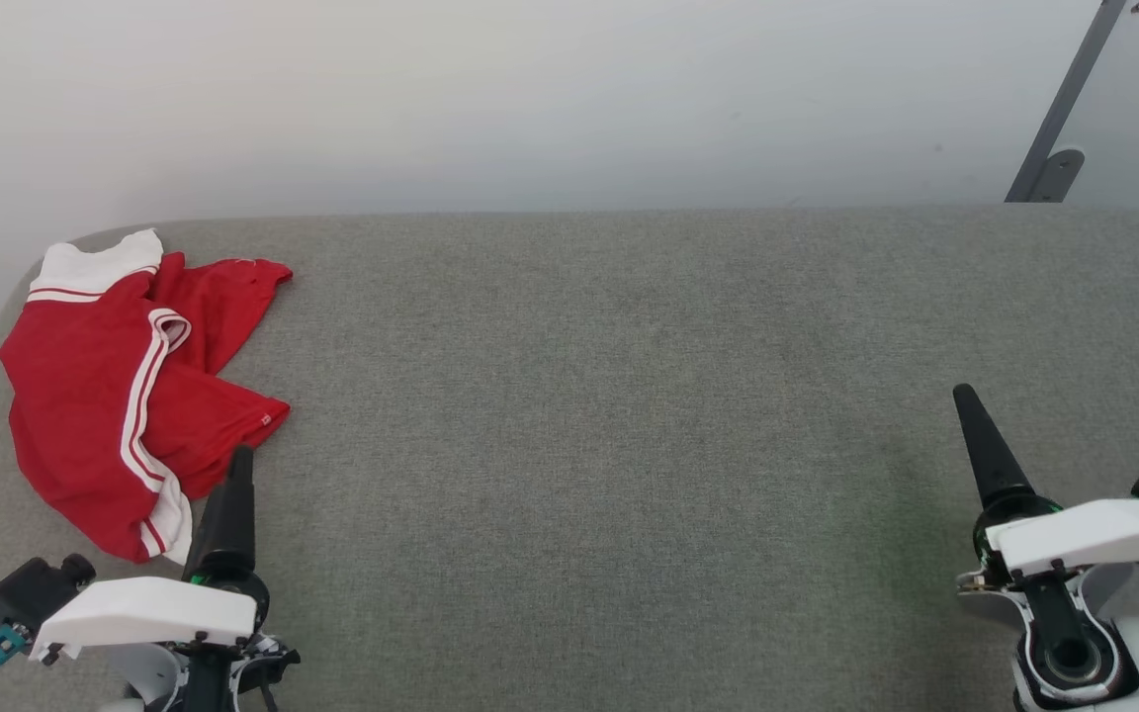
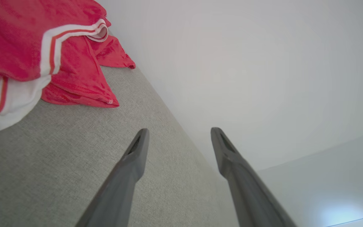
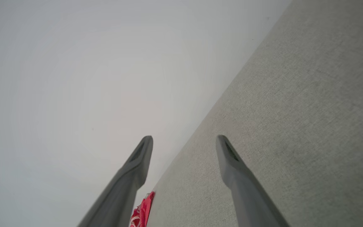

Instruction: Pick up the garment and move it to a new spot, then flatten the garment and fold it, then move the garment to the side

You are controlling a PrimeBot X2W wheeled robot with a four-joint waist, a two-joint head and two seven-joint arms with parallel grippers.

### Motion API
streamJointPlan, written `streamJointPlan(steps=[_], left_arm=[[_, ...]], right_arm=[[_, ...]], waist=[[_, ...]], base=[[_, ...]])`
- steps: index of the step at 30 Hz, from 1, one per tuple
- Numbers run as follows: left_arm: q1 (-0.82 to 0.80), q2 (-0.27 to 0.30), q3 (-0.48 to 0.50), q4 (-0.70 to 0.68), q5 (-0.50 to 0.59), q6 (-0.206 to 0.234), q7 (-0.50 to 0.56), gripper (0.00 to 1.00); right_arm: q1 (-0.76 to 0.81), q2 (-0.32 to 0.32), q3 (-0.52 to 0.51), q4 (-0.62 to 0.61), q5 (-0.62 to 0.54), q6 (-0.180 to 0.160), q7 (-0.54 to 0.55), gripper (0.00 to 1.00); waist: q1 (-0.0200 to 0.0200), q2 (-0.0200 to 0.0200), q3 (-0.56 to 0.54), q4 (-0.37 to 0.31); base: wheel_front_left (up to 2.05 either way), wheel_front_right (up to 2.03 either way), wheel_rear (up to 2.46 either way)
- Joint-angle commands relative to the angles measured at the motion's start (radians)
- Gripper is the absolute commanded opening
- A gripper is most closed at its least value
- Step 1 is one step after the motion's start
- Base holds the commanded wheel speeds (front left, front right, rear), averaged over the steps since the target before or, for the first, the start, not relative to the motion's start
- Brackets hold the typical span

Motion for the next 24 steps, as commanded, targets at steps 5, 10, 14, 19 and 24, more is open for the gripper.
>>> streamJointPlan(steps=[5, 10, 14, 19, 24], left_arm=[[-0.02, 0.012, -0.01, -0.028, 0.163, 0.018, -0.028, 1.0], [-0.019, 0.023, -0.03, -0.048, 0.277, 0.035, -0.046, 1.0], [-0.015, 0.03, -0.046, -0.058, 0.333, 0.042, -0.056, 1.0], [-0.01, 0.047, -0.074, -0.061, 0.418, 0.058, -0.072, 1.0], [-0.012, 0.065, -0.099, -0.046, 0.489, 0.077, -0.088, 1.0]], right_arm=[[-0.051, -0.027, 0.012, 0.004, -0.156, 0.002, -0.029, 1.0], [-0.059, -0.038, 0.01, 0.005, -0.285, 0.002, -0.046, 1.0], [-0.062, -0.038, 0.005, 0.003, -0.354, 0.002, -0.056, 1.0], [-0.068, -0.042, -0.002, -0.001, -0.469, 0.002, -0.073, 1.0], [-0.074, -0.042, -0.013, -0.004, -0.568, 0.002, -0.088, 1.0]], waist=[[-0.0001, 0.0, 0.002, 0.001], [-0.0001, 0.0, 0.003, 0.003], [-0.0001, 0.0, 0.003, 0.003], [-0.0001, 0.0, 0.003, 0.002], [-0.0001, 0.0, 0.002, 0.0]], base=[[0.0, 0.0, 0.0], [0.0, 0.0, 0.0], [0.0, 0.0, 0.0], [0.0, 0.0, 0.0], [0.0, 0.0, 0.0]])
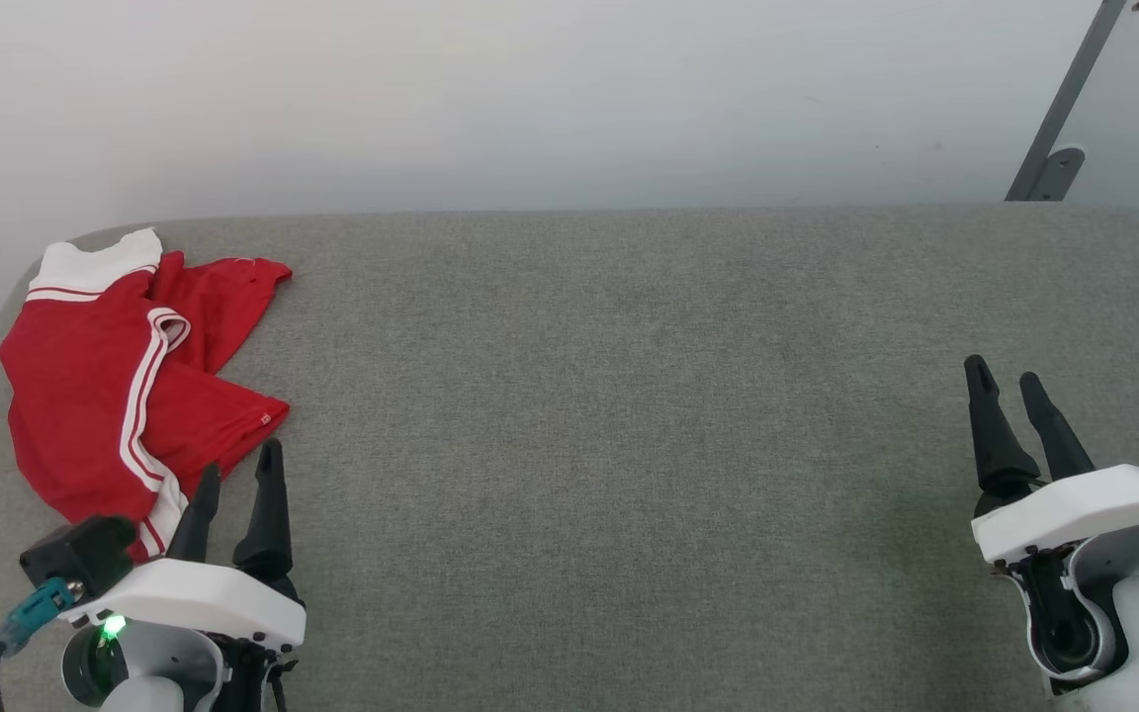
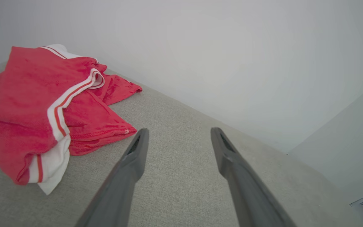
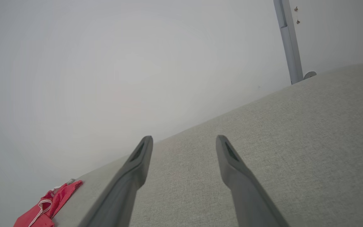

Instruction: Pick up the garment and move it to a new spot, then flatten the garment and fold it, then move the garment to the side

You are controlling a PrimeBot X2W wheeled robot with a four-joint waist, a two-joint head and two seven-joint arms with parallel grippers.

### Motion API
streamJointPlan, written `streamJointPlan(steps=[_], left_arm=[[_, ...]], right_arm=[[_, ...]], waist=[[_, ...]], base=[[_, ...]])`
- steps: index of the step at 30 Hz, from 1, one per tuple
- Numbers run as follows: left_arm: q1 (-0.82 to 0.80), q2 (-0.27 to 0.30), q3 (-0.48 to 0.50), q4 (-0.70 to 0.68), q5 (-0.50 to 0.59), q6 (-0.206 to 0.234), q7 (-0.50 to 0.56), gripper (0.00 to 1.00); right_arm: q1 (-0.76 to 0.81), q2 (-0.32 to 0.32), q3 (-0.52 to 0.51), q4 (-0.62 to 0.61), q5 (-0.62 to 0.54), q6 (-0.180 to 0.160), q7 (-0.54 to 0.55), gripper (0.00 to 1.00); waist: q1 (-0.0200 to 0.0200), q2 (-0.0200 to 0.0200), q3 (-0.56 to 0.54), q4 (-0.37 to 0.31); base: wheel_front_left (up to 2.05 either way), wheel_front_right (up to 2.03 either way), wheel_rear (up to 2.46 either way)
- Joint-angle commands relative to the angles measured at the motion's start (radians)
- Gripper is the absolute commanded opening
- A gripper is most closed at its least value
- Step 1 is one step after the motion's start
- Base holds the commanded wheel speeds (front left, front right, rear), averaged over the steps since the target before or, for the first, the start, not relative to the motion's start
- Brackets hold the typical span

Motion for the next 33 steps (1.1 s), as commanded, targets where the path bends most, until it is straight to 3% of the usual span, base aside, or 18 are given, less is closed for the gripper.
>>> streamJointPlan(steps=[1, 16, 33], left_arm=[[-0.013, 0.01, -0.007, -0.006, 0.032, 0.006, -0.011, 1.0], [-0.014, 0.048, -0.04, 0.022, 0.181, 0.033, -0.054, 1.0], [-0.001, 0.05, -0.029, 0.047, 0.3, 0.026, -0.092, 1.0]], right_arm=[[-0.025, -0.008, -0.001, -0.012, -0.036, 0.002, -0.011, 1.0], [-0.055, -0.004, -0.015, 0.022, -0.28, 0.002, -0.053, 1.0], [-0.075, -0.017, 0.005, 0.063, -0.425, 0.001, -0.092, 1.0]], waist=[[-0.0001, -0.0001, 0.0, -0.001], [-0.0001, -0.0001, -0.006, -0.014], [-0.0001, -0.0001, -0.015, -0.019]], base=[[0.0, 0.0, 0.0], [0.0, 0.0, 0.0], [0.0, 0.0, 0.0]])
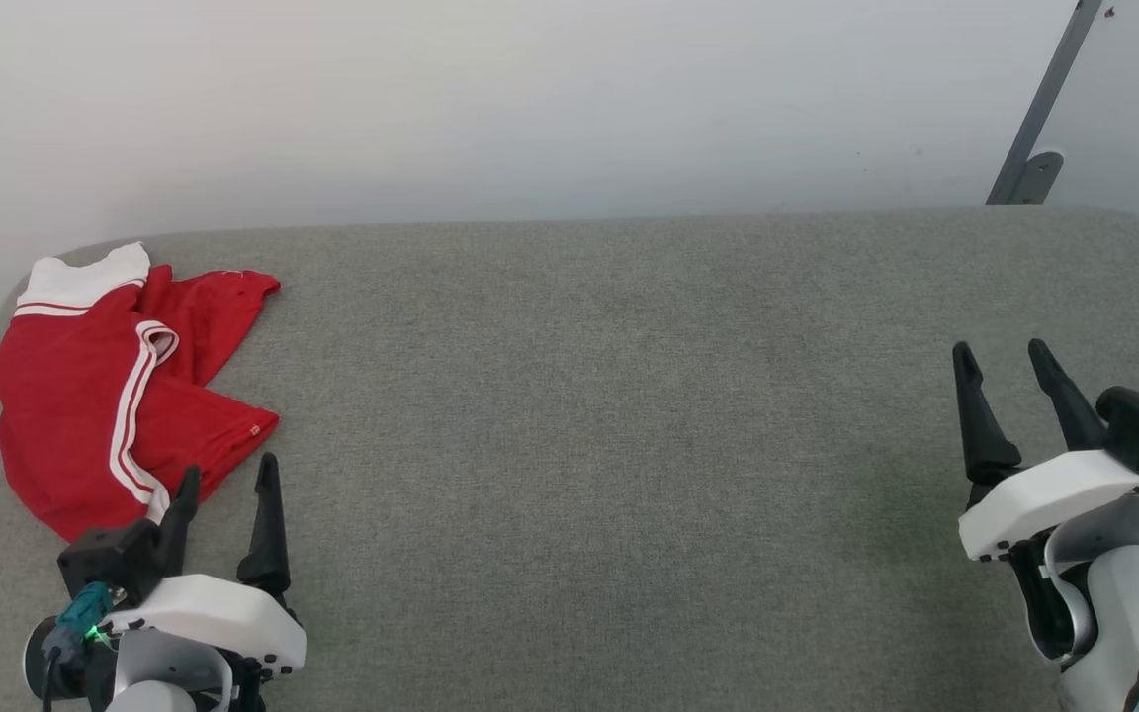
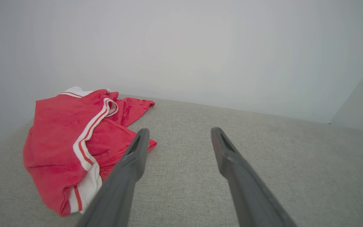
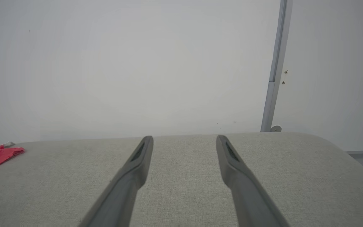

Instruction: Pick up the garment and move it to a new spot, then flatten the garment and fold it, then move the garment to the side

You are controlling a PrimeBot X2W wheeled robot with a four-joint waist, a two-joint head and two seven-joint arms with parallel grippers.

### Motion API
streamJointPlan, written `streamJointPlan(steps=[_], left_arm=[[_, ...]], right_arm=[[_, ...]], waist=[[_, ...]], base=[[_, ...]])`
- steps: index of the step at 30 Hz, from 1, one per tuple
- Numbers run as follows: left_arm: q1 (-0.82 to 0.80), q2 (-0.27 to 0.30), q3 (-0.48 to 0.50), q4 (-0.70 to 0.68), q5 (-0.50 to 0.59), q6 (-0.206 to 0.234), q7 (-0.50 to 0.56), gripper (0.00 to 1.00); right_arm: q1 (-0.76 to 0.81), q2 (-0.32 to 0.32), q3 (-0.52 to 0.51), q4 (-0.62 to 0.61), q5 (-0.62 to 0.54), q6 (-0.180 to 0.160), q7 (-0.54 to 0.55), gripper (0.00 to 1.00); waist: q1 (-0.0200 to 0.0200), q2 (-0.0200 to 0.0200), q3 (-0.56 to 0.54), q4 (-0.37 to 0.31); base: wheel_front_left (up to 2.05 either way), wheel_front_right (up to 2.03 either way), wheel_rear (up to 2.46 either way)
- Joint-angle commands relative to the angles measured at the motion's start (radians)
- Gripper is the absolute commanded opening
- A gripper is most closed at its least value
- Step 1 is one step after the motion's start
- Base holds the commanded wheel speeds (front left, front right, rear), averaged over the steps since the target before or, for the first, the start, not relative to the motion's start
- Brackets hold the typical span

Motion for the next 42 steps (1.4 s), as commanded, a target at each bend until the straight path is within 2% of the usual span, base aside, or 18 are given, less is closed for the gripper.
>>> streamJointPlan(steps=[1, 16, 26, 42], left_arm=[[-0.001, 0.005, 0.005, -0.005, 0.022, -0.007, -0.01, 1.0], [-0.005, -0.016, 0.058, 0.06, 0.111, -0.067, -0.041, 1.0], [-0.015, -0.022, 0.083, 0.089, 0.193, -0.087, -0.06, 1.0], [-0.015, -0.035, 0.125, 0.136, 0.242, -0.111, -0.082, 1.0]], right_arm=[[-0.02, -0.005, 0.008, -0.001, -0.021, 0.0, -0.011, 1.0], [-0.022, -0.006, 0.012, 0.041, -0.103, 0.0, -0.041, 1.0], [-0.026, -0.006, 0.018, 0.059, -0.149, 0.0, -0.061, 1.0], [-0.005, -0.003, -0.005, 0.069, -0.168, 0.0, -0.082, 1.0]], waist=[[-0.0001, 0.0, 0.0, 0.0], [-0.0001, 0.0, -0.006, -0.01], [-0.0001, 0.0, -0.01, -0.018], [-0.0001, 0.0, -0.018, -0.02]], base=[[0.0, 0.0, 0.0], [0.0, 0.0, 0.0], [0.0, 0.0, 0.0], [0.0, 0.0, 0.0]])
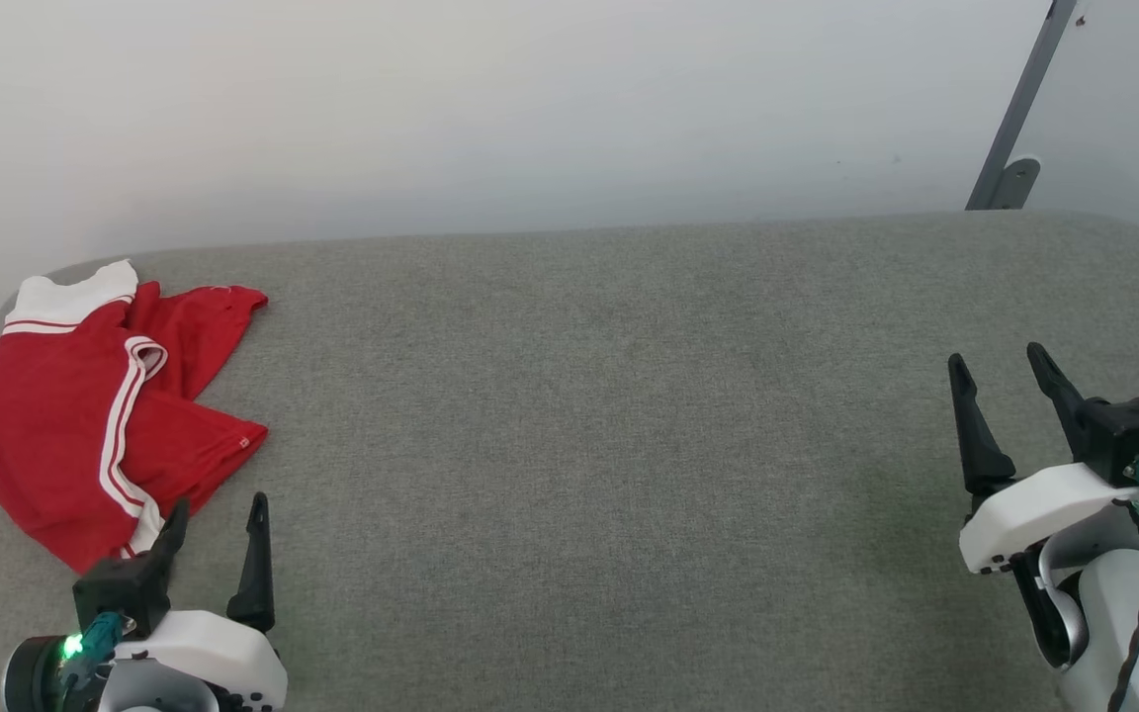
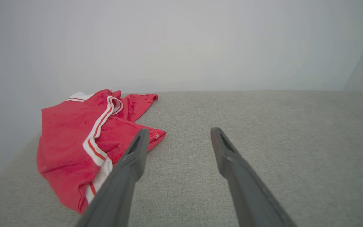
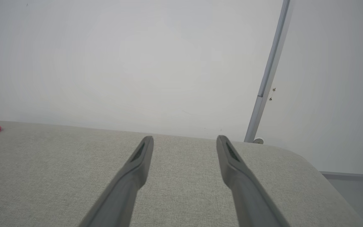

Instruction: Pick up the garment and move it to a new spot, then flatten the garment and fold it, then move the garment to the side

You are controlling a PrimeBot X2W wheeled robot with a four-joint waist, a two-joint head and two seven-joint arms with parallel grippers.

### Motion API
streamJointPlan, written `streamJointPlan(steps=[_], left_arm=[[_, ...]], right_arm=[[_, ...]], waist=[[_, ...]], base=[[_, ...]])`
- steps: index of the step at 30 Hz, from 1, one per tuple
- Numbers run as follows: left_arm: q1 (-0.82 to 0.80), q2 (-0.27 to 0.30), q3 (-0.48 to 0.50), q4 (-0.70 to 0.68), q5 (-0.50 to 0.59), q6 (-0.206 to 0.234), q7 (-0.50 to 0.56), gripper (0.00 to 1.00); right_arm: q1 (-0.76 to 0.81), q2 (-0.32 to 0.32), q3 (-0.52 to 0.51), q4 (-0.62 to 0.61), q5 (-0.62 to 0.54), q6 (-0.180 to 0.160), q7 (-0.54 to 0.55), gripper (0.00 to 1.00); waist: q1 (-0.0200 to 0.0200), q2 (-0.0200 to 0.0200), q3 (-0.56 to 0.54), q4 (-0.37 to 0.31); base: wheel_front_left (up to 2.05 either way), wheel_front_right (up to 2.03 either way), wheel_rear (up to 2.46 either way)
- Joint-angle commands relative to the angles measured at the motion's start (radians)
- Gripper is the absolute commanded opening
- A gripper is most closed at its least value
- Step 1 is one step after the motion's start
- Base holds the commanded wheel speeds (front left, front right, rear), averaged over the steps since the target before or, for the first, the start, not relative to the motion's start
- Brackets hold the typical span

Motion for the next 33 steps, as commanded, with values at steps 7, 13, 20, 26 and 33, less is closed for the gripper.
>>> streamJointPlan(steps=[7, 13, 20, 26, 33], left_arm=[[-0.014, -0.008, 0.012, 0.007, -0.007, -0.005, -0.006, 1.0], [-0.023, -0.014, 0.009, 0.008, -0.015, -0.007, -0.006, 1.0], [-0.02, -0.018, 0.004, -0.003, -0.005, -0.009, -0.006, 1.0], [0.014, -0.031, 0.032, -0.025, 0.002, -0.008, -0.006, 1.0], [0.061, -0.053, 0.06, -0.053, 0.01, -0.004, -0.006, 1.0]], right_arm=[[0.01, -0.001, -0.016, -0.006, 0.012, 0.0, -0.005, 1.0], [0.016, 0.0, -0.025, -0.004, 0.026, 0.0, -0.005, 1.0], [0.037, 0.001, -0.02, -0.016, 0.05, 0.0, -0.005, 1.0], [0.051, 0.022, 0.003, -0.019, 0.066, 0.0, -0.005, 1.0], [0.055, 0.061, 0.062, -0.016, 0.077, 0.0, -0.005, 1.0]], waist=[[-0.0001, 0.0, -0.001, 0.009], [-0.0001, 0.0, 0.003, 0.035], [-0.0001, 0.0, 0.007, 0.122], [-0.0001, 0.0, 0.009, 0.235], [-0.0001, 0.0, 0.009, 0.376]], base=[[0.0, 0.0, 0.0], [0.0, 0.0, 0.0], [0.0, 0.0, 0.0], [0.0, 0.0, 0.0], [0.0, 0.0, 0.0]])
